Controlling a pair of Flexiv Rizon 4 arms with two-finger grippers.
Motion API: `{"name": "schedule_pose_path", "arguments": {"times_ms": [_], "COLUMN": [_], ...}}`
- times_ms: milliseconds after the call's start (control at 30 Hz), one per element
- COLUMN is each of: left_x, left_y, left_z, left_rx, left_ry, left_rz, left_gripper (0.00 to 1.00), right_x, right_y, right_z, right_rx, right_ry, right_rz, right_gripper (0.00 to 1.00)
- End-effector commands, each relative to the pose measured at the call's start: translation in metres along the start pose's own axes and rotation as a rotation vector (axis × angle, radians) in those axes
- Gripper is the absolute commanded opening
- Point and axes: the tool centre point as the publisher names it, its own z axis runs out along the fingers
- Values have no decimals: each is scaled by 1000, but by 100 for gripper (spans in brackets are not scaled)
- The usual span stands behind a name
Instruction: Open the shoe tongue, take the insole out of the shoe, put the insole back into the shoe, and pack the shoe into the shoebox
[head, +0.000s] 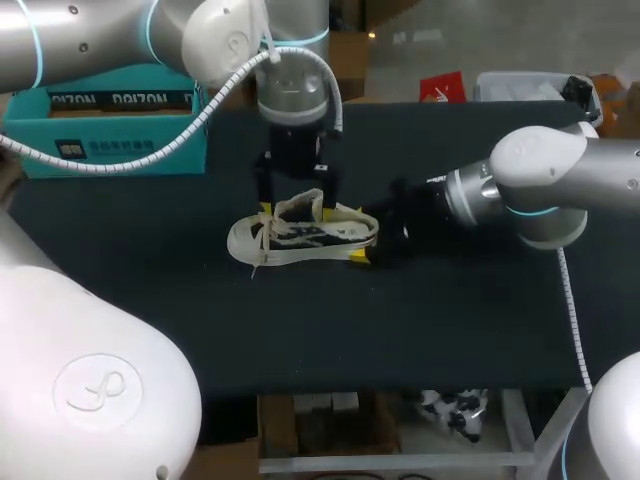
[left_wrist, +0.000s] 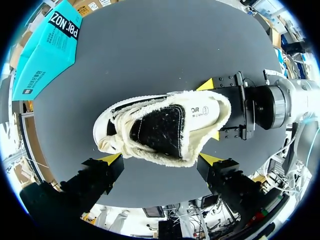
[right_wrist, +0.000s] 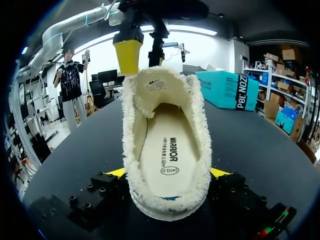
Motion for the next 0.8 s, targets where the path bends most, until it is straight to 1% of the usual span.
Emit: {"name": "schedule_pose_path", "arguments": {"times_ms": [33, 67, 133, 200, 233, 267, 333, 533, 600, 733, 767, 800], "left_x": [14, 15, 16, 16, 16, 15, 13, 12, 13, 13, 13, 13], "left_y": [-3, -3, -1, 0, 0, -1, -5, -13, -15, -21, -22, -23], "left_z": [-1, -1, -1, -2, -2, -2, -1, 4, 7, 10, 10, 10], "left_rx": [-19, -20, -19, -16, -17, -16, -21, -30, -31, -32, -33, -36], "left_ry": [-47, -57, -89, -107, -115, -120, -128, -168, -170, -178, -178, -179], "left_rz": [-7, -10, -22, -37, -44, -54, -66, -103, -107, -121, -122, -127], "left_gripper": [100, 92, 71, 59, 51, 49, 48, 49, 50, 49, 49, 46], "right_x": [1, 1, 1, 1, 1, 1, 1, 1, 1, 1, 1, 1], "right_y": [-1, -1, -1, -1, -1, -1, -1, -1, -1, -1, -1, -1], "right_z": [2, 2, 2, 2, 2, 2, 2, 2, 2, 2, 2, 2], "right_rx": [-4, -4, -4, -4, -4, -4, -4, -4, -4, -4, -4, -4], "right_ry": [0, 0, 0, 0, 0, 0, 0, 0, 0, 0, 0, 0], "right_rz": [-2, -2, -2, -2, -2, -2, -2, -2, -2, -2, -2, -2], "right_gripper": [0, 0, 0, 0, 0, 0, 0, 0, 0, 0, 0, 0]}}
